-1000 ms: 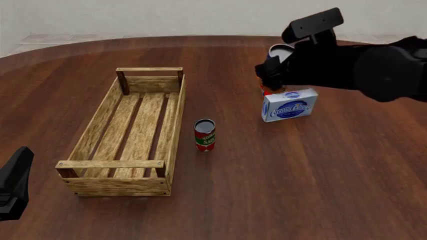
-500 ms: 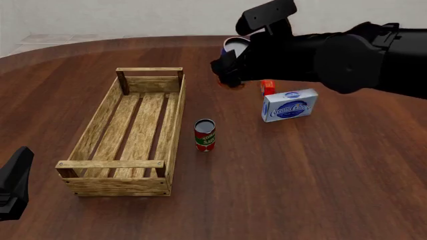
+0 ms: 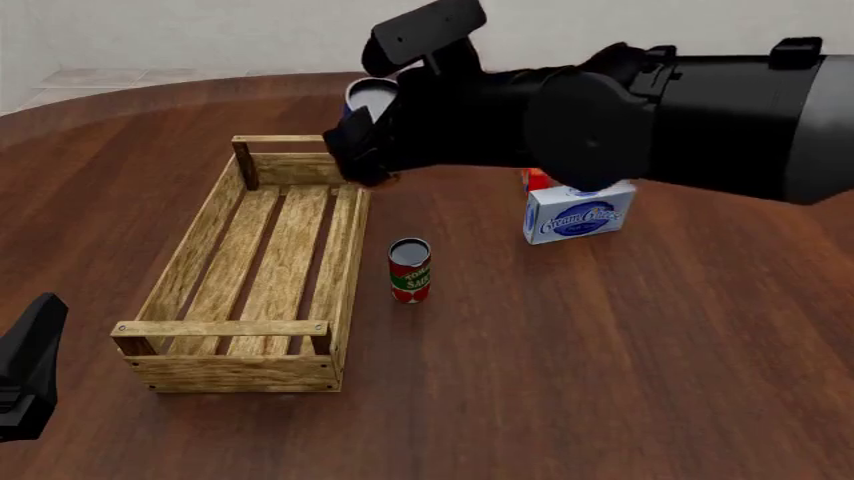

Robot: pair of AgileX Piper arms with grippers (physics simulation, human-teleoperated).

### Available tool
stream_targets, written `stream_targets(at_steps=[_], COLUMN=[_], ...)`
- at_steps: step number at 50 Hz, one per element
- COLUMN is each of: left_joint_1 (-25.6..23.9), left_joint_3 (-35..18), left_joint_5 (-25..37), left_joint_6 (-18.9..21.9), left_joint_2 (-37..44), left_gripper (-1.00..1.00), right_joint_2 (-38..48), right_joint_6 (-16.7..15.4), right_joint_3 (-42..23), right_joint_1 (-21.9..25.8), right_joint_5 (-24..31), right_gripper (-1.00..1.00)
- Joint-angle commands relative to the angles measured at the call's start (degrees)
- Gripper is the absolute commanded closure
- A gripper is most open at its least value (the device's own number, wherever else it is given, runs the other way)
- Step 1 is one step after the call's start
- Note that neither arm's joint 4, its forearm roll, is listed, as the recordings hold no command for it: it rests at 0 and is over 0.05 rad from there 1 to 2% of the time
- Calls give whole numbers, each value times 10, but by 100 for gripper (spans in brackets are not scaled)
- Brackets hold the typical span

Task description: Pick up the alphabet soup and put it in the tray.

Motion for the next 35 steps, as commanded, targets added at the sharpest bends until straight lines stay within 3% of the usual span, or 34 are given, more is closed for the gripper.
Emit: stream_targets(at_steps=[1, 20, 35], left_joint_1=[0, 0, 0], left_joint_3=[0, 0, 0], left_joint_5=[0, 0, 0], left_joint_6=[0, 0, 0], left_joint_2=[0, 0, 0], left_gripper=[-100, -100, -100], right_joint_2=[22, 96, 171], right_joint_6=[18, 14, 7], right_joint_3=[-41, -116, -187], right_joint_1=[37, 70, 70], right_joint_5=[-4, 5, 27], right_gripper=[100, 100, 100])
